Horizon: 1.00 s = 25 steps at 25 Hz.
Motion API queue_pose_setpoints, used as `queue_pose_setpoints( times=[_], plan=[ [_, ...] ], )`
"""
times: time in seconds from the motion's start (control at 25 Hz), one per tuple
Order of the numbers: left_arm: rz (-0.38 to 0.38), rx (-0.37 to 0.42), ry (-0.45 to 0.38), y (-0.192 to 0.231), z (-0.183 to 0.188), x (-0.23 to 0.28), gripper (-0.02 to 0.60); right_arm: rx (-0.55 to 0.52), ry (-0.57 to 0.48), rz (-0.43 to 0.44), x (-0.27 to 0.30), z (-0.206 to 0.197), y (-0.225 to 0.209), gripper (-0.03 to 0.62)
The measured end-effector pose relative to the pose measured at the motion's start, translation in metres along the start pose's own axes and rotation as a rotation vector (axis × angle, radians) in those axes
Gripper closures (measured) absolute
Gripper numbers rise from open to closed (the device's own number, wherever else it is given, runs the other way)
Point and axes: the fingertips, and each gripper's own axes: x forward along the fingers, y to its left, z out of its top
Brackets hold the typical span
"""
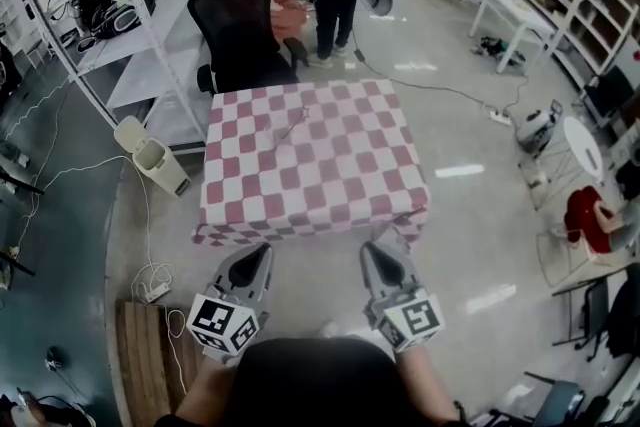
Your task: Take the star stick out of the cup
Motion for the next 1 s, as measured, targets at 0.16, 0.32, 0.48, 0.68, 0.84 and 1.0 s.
queue_pose_setpoints(
  times=[0.16,0.32,0.48,0.68,0.84,1.0],
  plan=[
    [-0.005,0.005,0.026,-0.011,-0.010,0.011,0.541,0.032,-0.021,0.001,0.001,-0.005,-0.019,0.574],
    [0.005,-0.002,0.040,-0.006,-0.016,0.021,0.541,0.044,-0.010,0.000,0.007,-0.011,-0.030,0.574],
    [0.011,-0.017,0.040,0.008,-0.018,0.035,0.541,0.041,0.003,-0.003,0.020,-0.014,-0.039,0.574],
    [-0.005,-0.019,0.041,0.037,-0.014,0.062,0.541,0.048,0.020,-0.008,0.057,-0.013,-0.045,0.574],
    [-0.023,-0.029,0.047,0.068,-0.008,0.087,0.541,0.038,0.035,-0.011,0.095,-0.009,-0.051,0.574],
    [-0.040,-0.029,0.057,0.104,0.000,0.114,0.541,0.040,0.003,0.009,0.141,0.003,-0.054,0.574]
  ],
)
